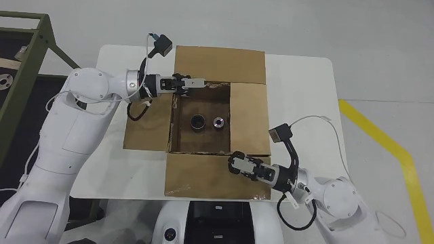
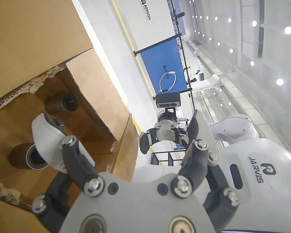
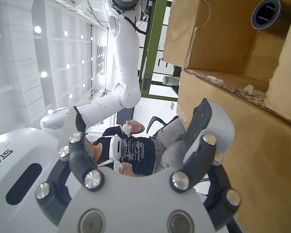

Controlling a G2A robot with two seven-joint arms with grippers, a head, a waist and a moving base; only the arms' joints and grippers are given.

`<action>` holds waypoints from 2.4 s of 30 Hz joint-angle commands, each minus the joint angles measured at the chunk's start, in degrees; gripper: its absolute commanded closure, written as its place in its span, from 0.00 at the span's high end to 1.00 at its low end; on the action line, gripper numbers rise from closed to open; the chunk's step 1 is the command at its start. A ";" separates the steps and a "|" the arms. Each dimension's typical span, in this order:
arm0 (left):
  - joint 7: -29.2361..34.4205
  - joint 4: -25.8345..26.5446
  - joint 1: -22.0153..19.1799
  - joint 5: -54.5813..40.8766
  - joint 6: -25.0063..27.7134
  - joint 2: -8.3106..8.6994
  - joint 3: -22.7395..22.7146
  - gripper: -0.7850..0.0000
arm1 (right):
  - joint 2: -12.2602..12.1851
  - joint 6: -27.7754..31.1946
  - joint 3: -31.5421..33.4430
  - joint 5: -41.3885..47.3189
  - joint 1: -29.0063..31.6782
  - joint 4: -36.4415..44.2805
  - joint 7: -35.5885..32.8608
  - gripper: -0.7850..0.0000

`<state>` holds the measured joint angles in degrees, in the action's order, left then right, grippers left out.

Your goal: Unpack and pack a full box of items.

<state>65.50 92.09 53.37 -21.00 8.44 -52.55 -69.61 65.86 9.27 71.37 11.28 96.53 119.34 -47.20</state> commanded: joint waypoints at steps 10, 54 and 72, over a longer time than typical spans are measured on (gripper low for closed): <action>-0.67 0.31 0.23 0.25 -0.11 -0.03 0.10 1.00 | 0.04 0.12 -0.35 -0.17 -0.16 0.28 0.82 1.00; -15.49 -8.96 -7.30 10.19 0.20 -8.02 23.54 1.00 | -1.58 0.33 -3.79 -5.12 2.35 2.28 4.27 1.00; -16.96 -13.48 -10.00 2.22 8.72 -10.89 22.82 1.00 | -1.72 -3.17 -7.64 -6.83 -0.66 1.16 4.72 1.00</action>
<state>48.62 78.25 43.25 -18.39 16.66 -63.45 -46.30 64.15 6.39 63.85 4.48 96.02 120.54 -42.52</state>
